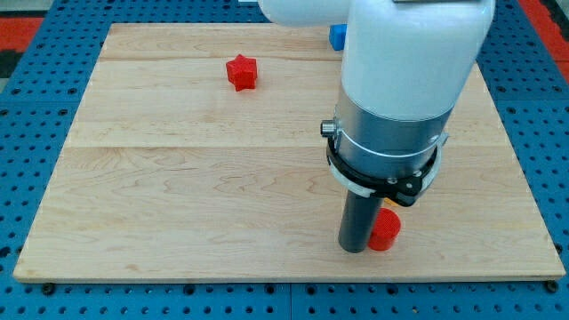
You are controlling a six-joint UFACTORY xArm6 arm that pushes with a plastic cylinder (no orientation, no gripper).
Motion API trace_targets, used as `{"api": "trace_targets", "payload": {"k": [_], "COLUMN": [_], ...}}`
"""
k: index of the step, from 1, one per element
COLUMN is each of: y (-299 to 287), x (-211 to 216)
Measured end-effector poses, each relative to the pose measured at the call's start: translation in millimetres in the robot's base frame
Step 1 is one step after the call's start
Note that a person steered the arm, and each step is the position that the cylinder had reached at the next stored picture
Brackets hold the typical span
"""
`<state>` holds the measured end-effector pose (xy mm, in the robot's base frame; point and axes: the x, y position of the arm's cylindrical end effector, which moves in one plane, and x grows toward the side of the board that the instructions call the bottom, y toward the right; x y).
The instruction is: Push the red star in between the yellow heart and green circle
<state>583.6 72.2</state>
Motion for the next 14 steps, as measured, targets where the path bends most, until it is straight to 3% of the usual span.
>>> {"api": "trace_targets", "payload": {"k": [2, 3, 6, 8, 9, 11, 12, 14], "y": [26.6, -20.1, -147.2, -193.6, -161.6, -191.6, -151.9, -95.0], "x": [-0.2, -1.4, -148.4, -257.4, -264.0, -318.0, -306.5, -232.0]}}
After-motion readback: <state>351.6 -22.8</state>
